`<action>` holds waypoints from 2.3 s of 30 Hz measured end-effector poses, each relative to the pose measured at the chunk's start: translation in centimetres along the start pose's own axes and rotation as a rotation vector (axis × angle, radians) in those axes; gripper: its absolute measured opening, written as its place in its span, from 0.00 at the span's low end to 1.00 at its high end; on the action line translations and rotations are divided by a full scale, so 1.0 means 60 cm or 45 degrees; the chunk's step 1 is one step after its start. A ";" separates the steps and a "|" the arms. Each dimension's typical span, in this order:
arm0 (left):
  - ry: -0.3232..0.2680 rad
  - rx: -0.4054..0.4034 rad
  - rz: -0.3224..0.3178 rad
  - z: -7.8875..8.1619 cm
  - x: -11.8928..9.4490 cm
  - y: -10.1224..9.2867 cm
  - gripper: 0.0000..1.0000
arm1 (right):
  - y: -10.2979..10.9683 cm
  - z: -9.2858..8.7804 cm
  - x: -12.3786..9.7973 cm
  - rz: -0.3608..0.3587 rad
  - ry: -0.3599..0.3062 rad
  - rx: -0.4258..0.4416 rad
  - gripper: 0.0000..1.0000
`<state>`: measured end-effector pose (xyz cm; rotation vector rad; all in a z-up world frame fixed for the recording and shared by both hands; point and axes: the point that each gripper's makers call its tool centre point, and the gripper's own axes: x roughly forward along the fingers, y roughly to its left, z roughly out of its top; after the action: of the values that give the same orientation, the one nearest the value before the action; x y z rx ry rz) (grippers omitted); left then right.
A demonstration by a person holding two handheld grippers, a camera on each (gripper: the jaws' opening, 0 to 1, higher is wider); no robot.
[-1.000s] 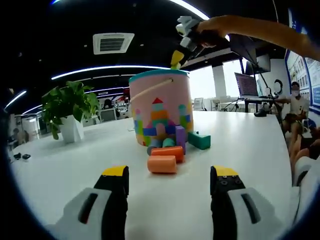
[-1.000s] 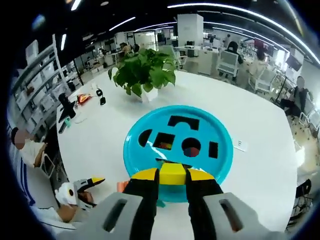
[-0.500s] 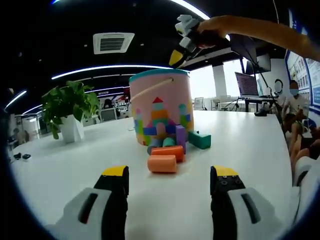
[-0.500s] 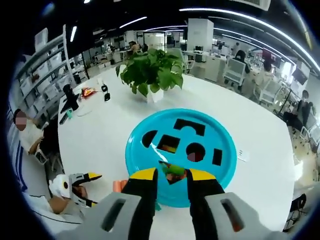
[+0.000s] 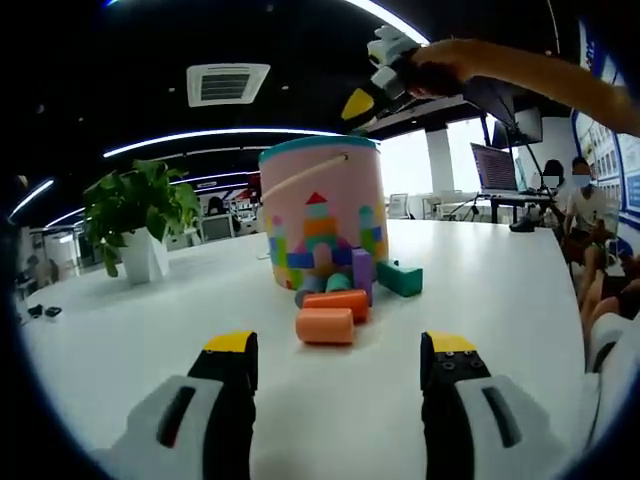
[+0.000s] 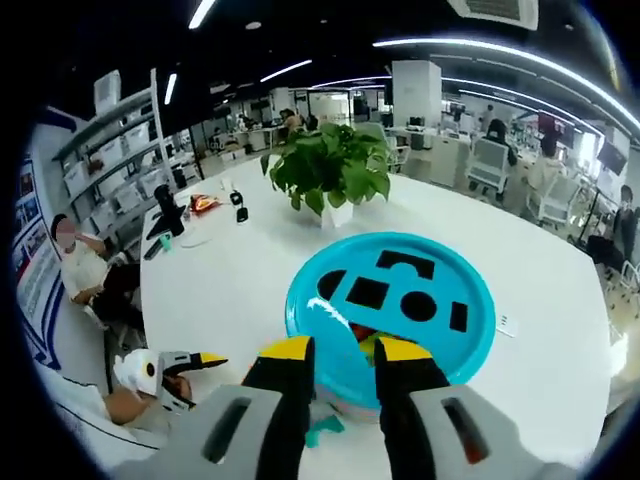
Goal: Arrange the toys in the designated storage area by placing each visible toy with the group until no toy remains scattered across the table.
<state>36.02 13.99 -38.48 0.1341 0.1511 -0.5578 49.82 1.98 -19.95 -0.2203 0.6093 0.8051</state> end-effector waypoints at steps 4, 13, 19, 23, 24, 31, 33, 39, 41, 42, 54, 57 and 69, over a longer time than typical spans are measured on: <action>0.001 -0.008 0.003 0.000 -0.001 0.001 0.67 | 0.016 0.003 -0.012 0.038 -0.067 -0.001 0.23; 0.011 -0.015 0.011 -0.003 0.000 0.003 0.67 | 0.076 0.035 -0.078 0.250 -0.447 -0.003 0.23; 0.017 -0.014 0.018 -0.005 0.003 0.008 0.67 | 0.066 0.013 -0.109 0.229 -0.591 -0.087 0.23; 0.022 -0.009 0.019 -0.007 0.003 0.009 0.67 | 0.050 -0.011 -0.115 0.181 -0.603 -0.132 0.24; 0.023 -0.009 0.020 -0.007 0.004 0.010 0.67 | 0.047 -0.021 -0.117 0.167 -0.605 -0.170 0.25; 0.022 -0.017 0.024 -0.009 0.005 0.015 0.67 | 0.076 -0.058 -0.128 0.204 -0.703 -0.207 0.26; 0.021 -0.028 0.024 -0.009 0.006 0.017 0.67 | 0.088 -0.072 -0.125 0.206 -0.748 -0.235 0.29; 0.022 -0.031 0.020 -0.010 0.008 0.019 0.67 | 0.101 -0.141 -0.081 0.232 -0.750 -0.219 0.30; 0.022 -0.034 0.019 -0.011 0.009 0.021 0.67 | 0.100 -0.164 -0.065 0.231 -0.750 -0.216 0.31; 0.022 -0.036 0.019 -0.011 0.009 0.021 0.67 | 0.100 -0.175 -0.058 0.233 -0.752 -0.211 0.31; 0.021 -0.036 0.021 -0.010 0.015 0.024 0.67 | 0.085 -0.289 0.033 0.182 -0.667 -0.235 0.32; 0.022 -0.035 0.022 -0.010 0.016 0.024 0.67 | 0.084 -0.306 0.046 0.175 -0.652 -0.213 0.36; 0.028 -0.030 0.028 -0.008 0.019 0.028 0.67 | 0.075 -0.338 0.078 0.098 -0.540 -0.246 0.37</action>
<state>37.79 14.89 -39.03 0.1189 0.1770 -0.5328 40.42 -0.36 -38.88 -0.1946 0.1410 0.9524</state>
